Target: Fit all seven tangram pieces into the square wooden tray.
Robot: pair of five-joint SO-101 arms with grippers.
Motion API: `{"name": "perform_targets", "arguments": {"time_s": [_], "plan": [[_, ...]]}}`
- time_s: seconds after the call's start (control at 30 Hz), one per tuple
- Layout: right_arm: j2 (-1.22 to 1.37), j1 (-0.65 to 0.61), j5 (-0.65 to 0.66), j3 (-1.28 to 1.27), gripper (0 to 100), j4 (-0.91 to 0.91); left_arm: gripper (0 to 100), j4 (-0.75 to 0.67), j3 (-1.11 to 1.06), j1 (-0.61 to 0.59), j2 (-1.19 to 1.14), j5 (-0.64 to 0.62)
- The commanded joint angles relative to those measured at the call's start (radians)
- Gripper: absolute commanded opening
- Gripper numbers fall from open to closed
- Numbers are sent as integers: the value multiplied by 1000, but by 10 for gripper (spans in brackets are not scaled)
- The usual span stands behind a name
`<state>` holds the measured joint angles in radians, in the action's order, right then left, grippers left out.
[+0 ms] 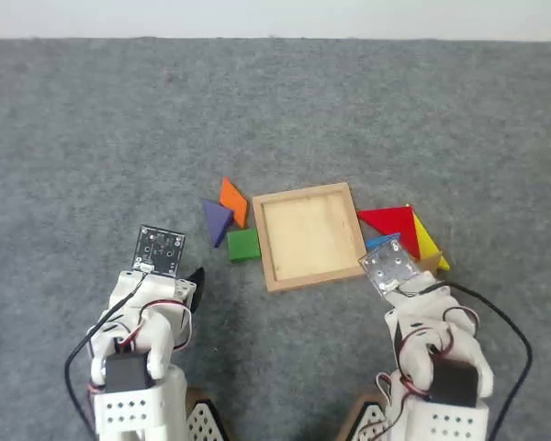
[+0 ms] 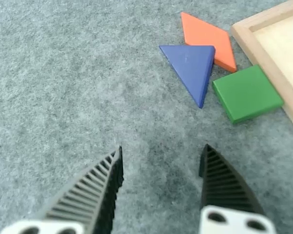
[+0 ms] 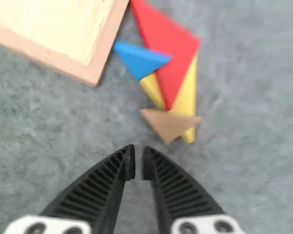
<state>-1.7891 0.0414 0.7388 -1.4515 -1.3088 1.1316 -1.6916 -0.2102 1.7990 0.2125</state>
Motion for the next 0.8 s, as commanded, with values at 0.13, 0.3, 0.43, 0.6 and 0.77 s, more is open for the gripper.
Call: {"name": "perform_targets", "arguments": {"time_s": [0.13, 0.3, 0.43, 0.6, 0.77], "plan": [[538, -30, -34, 367, 187, 71, 248, 35, 8, 3, 21, 17], [1063, -30, -120, 779, 190, 38, 248, 38, 8, 3, 21, 17], [1420, -33, -92, 1069, 191, -13, 248, 40, 8, 3, 21, 17], [1741, -97, 2, 1332, 205, -71, 248, 40, 8, 3, 21, 17], [1922, -183, 107, 1448, 325, -102, 248, 40, 8, 2, 21, 17]]}}
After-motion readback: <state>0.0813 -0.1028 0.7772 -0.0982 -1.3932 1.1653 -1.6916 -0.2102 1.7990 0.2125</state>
